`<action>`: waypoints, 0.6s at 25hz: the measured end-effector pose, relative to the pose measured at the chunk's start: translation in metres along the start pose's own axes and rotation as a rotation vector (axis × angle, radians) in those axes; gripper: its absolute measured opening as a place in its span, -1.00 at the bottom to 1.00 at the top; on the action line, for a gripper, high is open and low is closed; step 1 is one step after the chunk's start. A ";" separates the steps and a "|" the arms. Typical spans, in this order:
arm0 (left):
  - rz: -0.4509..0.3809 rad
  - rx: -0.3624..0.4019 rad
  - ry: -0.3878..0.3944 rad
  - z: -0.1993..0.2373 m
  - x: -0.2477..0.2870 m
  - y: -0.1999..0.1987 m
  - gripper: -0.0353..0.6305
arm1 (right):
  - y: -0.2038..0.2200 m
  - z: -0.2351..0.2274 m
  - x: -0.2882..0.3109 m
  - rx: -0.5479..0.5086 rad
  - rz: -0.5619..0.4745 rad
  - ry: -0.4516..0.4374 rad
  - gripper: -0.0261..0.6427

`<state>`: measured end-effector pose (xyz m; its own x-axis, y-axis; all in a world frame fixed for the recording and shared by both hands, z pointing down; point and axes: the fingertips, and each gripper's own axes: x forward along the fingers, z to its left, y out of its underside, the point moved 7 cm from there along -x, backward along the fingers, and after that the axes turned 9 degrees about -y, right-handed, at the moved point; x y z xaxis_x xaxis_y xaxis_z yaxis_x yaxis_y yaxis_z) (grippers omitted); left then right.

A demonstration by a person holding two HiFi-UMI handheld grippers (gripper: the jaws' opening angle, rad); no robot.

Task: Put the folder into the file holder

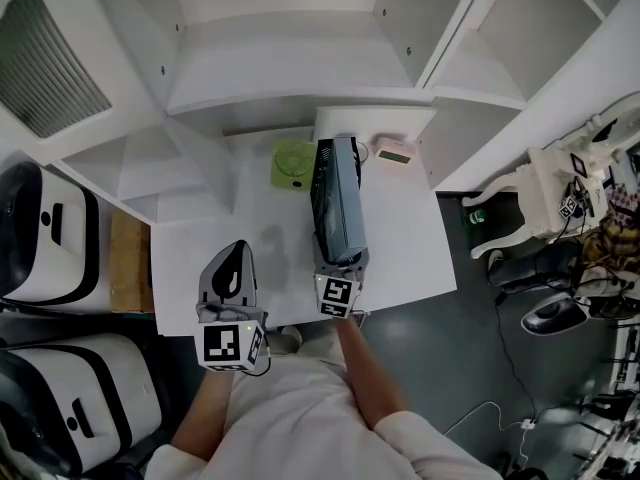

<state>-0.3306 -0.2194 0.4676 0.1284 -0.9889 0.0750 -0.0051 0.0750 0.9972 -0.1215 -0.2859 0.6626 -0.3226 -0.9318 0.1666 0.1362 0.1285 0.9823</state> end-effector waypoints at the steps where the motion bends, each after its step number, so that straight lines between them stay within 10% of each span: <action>1: 0.001 0.001 0.000 0.000 -0.001 -0.001 -0.92 | -0.001 0.000 -0.001 0.002 0.007 -0.004 0.22; 15: 0.008 -0.037 -0.049 0.006 -0.021 -0.013 -0.92 | -0.104 0.003 -0.056 0.009 0.009 -0.047 0.48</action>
<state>-0.3395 -0.2000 0.4535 0.0794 -0.9933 0.0842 0.0309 0.0869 0.9957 -0.1200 -0.2458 0.5514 -0.3648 -0.9136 0.1795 0.1312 0.1404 0.9814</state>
